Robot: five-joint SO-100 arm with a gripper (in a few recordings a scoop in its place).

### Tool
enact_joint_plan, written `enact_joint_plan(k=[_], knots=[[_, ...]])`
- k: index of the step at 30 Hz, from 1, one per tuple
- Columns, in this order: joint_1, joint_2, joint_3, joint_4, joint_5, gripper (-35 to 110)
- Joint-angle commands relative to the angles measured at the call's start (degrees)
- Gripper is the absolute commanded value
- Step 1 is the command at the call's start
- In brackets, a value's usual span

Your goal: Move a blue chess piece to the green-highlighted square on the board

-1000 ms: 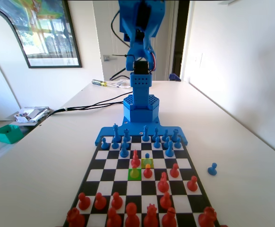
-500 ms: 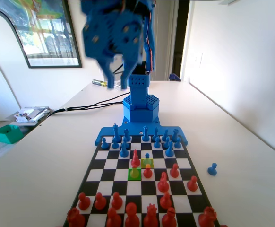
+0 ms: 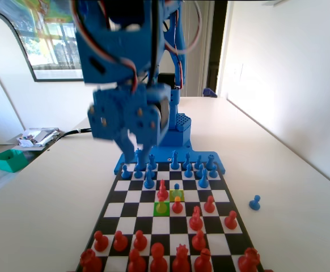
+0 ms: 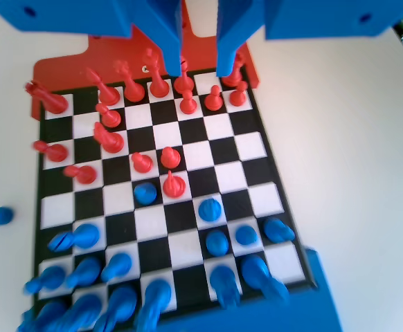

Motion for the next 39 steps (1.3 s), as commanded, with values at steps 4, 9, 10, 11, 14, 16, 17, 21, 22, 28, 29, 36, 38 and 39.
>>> enact_joint_plan(k=[4, 9, 10, 11, 14, 16, 17, 21, 22, 28, 29, 36, 38, 39], knots=[[-1.0, -4.6, -3.3, -4.6, -0.4, 8], [-1.8, -8.3, -1.8, -8.7, -1.1, 8], [-2.0, -8.8, -1.3, -9.1, -1.2, 8], [-2.2, -9.2, -0.9, -9.1, -1.5, 8], [-2.7, -9.8, 0.7, -9.8, -1.8, 8], [-3.1, -9.9, 1.8, -11.0, -1.9, 8], [-3.2, -9.9, 2.5, -11.3, -2.0, 8], [-3.4, -10.8, 3.8, -11.6, -2.5, 8], [-3.6, -11.2, 4.0, -11.6, -2.5, 8], [-4.2, -12.0, 5.8, -13.0, -2.8, 8], [-4.4, -12.0, 6.1, -13.4, -2.8, 8], [-5.3, -12.7, 7.1, -15.4, -2.4, 8], [-5.5, -12.8, 7.2, -15.6, -2.4, 8], [-5.6, -12.9, 7.2, -15.6, -2.3, 8]])
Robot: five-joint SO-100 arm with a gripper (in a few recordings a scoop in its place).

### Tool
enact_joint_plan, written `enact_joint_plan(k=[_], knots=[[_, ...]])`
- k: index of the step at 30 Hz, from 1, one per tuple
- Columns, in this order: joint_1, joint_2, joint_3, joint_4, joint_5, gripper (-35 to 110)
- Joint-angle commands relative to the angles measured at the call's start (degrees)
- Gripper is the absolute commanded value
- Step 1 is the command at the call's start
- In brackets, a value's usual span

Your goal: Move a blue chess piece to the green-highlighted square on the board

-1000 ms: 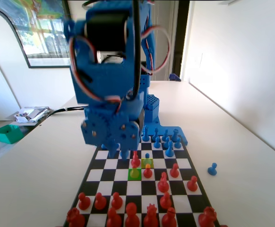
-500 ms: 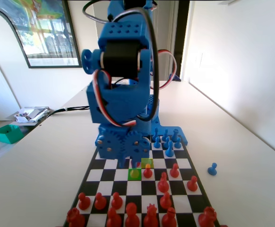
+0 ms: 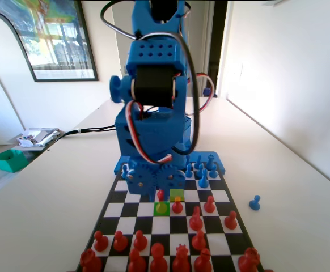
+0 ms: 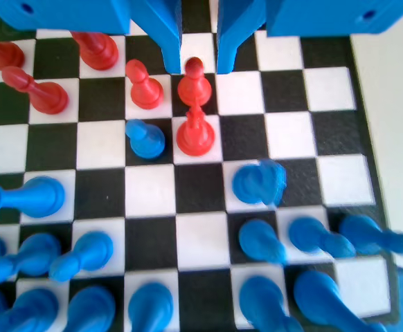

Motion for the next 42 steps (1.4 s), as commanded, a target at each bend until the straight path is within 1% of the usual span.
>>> enact_joint_plan(k=[1, 24, 28, 32, 36, 42], knots=[[0.1, 1.6, -0.2, 0.4, -0.4, 8], [-0.3, -2.3, -2.5, -0.3, -0.2, 7], [-0.2, -2.5, -3.1, -0.4, -0.2, 6], [0.0, -2.5, -3.3, -0.4, -0.7, 1], [0.4, -2.4, -3.5, -0.4, -1.2, 1], [2.1, -1.6, -6.4, 3.0, -2.4, 1]])
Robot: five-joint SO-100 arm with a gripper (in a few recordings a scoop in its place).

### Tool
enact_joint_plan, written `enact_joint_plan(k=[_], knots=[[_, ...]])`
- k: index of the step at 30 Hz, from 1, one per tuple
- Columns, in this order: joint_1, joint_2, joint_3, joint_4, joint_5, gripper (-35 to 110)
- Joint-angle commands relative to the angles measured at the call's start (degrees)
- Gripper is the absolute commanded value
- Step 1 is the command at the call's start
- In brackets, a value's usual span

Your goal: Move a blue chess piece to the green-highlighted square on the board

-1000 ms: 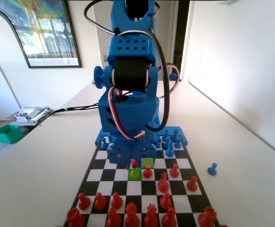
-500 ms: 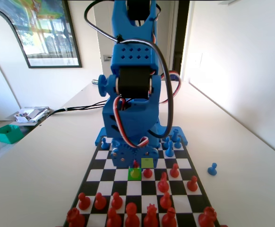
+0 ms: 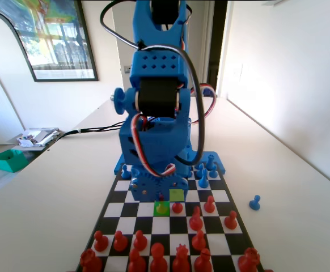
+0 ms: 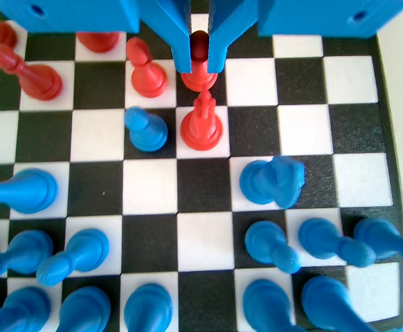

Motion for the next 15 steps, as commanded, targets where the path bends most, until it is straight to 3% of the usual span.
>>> enact_joint_plan(k=[1, 15], knots=[[2.5, 2.8, -4.6, 3.3, -1.7, 1], [18.1, 8.3, -10.6, 14.8, -9.1, 1]])
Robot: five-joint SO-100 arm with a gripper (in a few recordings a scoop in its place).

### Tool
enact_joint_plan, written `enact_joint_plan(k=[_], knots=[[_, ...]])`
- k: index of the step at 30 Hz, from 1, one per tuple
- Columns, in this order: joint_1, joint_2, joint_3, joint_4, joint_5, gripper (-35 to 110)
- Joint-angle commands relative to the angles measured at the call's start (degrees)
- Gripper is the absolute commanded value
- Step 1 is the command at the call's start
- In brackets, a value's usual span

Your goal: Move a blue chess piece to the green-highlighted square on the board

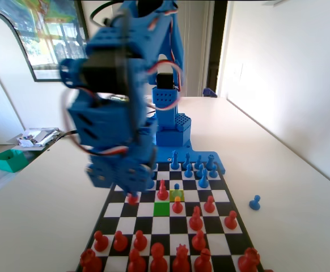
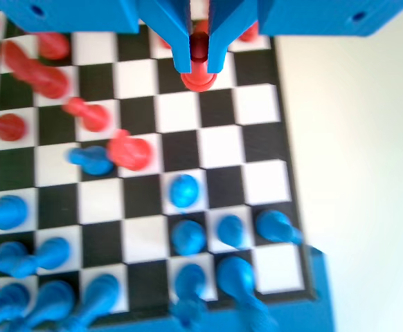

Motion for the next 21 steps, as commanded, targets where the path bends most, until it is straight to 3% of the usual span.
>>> enact_joint_plan(k=[1, 10, 21], knots=[[8.0, 6.0, -3.3, 3.6, -3.7, 1], [19.9, 4.0, -3.2, 3.3, -11.3, 1], [22.5, -5.3, -0.2, -9.1, -12.7, 1]])
